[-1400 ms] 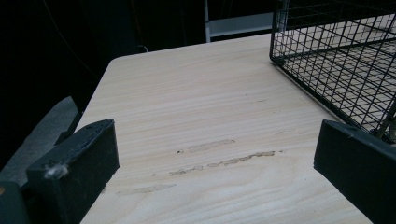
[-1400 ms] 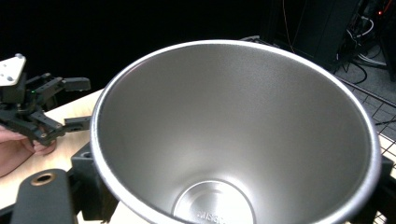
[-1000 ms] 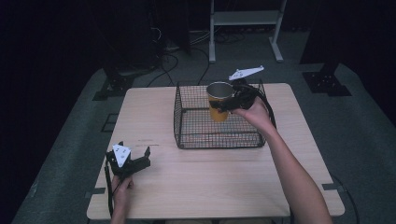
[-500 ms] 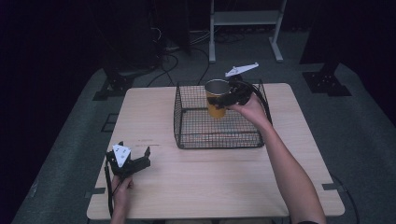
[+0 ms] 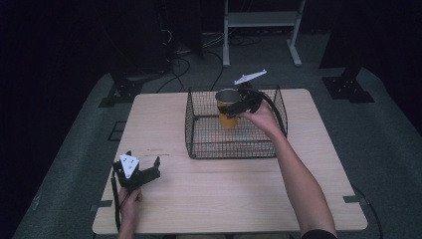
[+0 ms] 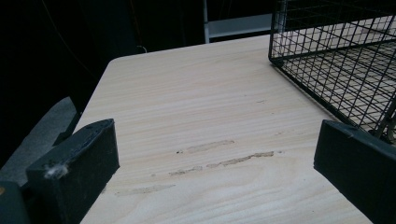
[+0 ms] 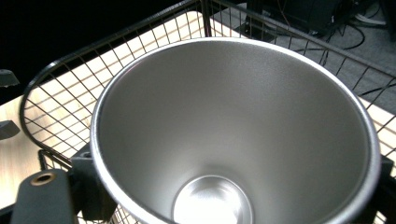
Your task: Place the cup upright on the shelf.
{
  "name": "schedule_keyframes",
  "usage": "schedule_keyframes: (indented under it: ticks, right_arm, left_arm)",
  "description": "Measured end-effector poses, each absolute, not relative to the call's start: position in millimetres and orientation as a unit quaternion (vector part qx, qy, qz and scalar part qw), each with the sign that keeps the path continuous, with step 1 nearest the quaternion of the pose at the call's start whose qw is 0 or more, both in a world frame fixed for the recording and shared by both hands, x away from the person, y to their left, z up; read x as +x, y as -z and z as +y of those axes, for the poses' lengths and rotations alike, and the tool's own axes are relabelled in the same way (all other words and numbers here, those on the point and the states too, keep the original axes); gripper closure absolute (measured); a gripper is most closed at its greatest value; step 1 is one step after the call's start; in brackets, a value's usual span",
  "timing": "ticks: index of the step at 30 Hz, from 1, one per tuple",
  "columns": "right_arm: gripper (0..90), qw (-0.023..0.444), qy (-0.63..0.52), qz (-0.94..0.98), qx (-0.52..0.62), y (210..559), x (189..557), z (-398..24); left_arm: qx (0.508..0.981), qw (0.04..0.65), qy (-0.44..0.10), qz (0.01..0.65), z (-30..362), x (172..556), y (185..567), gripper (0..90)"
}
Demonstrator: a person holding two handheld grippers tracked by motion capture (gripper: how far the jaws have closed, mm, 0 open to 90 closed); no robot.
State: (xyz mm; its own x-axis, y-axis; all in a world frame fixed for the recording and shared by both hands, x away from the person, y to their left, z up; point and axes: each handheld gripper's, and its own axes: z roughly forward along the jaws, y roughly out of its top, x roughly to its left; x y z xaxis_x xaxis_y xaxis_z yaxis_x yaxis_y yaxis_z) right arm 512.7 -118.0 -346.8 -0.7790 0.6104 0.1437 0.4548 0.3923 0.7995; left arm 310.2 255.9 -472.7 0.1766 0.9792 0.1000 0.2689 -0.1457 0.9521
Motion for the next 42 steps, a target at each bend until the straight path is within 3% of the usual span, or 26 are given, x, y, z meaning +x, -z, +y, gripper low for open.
schedule_keyframes:
  ticks: [42]
  right_arm:
    - [13.4, 0.068, -0.396, 0.856, 0.324, 395.2, 527.7, -110.2]
  left_arm:
    - [0.635, 0.431, -0.412, 0.49, 256.0, 309.9, 472.6, 0.0]
